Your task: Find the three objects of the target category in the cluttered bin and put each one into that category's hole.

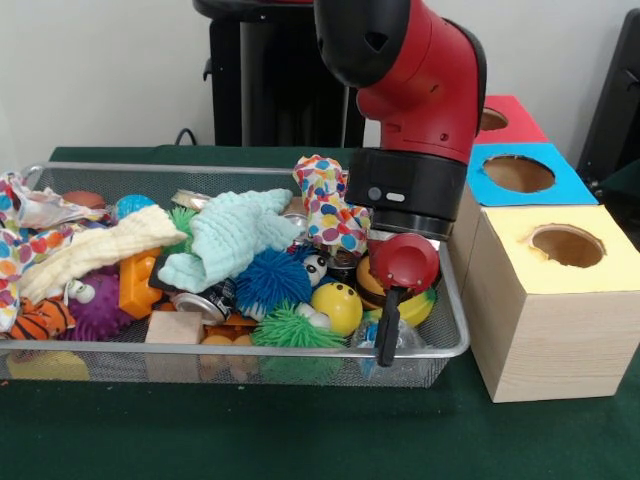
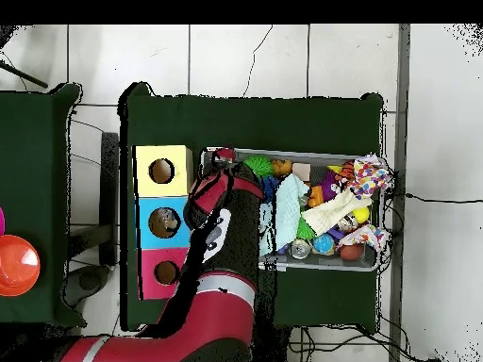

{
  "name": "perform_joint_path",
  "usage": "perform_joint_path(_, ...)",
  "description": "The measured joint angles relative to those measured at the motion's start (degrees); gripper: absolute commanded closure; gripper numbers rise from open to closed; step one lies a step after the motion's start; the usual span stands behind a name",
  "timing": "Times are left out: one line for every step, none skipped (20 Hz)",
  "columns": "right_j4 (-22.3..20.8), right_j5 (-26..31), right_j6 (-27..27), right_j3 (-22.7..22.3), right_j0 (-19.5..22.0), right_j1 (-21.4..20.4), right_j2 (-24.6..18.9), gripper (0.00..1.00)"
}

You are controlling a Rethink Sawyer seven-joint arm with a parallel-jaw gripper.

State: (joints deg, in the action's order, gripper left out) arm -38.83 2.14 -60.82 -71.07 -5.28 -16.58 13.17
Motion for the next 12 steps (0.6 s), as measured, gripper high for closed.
perform_joint_path(0.24,0.0,0.0,0.0,-0.08,-0.01,0.3,0.0)
perform_joint_path(0.48,0.0,0.0,0.0,-0.16,-0.03,0.6,0.0)
perform_joint_path(0.83,0.0,0.0,0.0,-0.3,-0.07,1.01,0.0)
perform_joint_path(1.17,0.0,0.0,0.0,-0.45,-0.11,1.43,0.0)
perform_joint_path(1.69,0.0,0.0,0.0,-0.76,-0.13,2.18,0.0)
perform_joint_path(1.91,0.0,0.0,0.0,-0.9,-0.14,2.47,0.0)
perform_joint_path(2.13,0.0,0.0,0.0,-1.04,-0.14,2.76,0.0)
perform_joint_path(2.42,0.0,0.0,0.01,-1.21,-0.14,3.14,0.0)
perform_joint_path(2.8,0.0,0.0,0.0,-1.43,-0.14,3.59,0.0)
perform_joint_path(3.23,0.0,0.0,0.01,-1.68,-0.14,4.05,0.0)
perform_joint_path(3.5,0.0,0.0,0.0,-1.83,-0.14,4.33,0.0)
perform_joint_path(3.82,0.0,0.0,0.0,-2.04,-0.12,4.67,0.0)
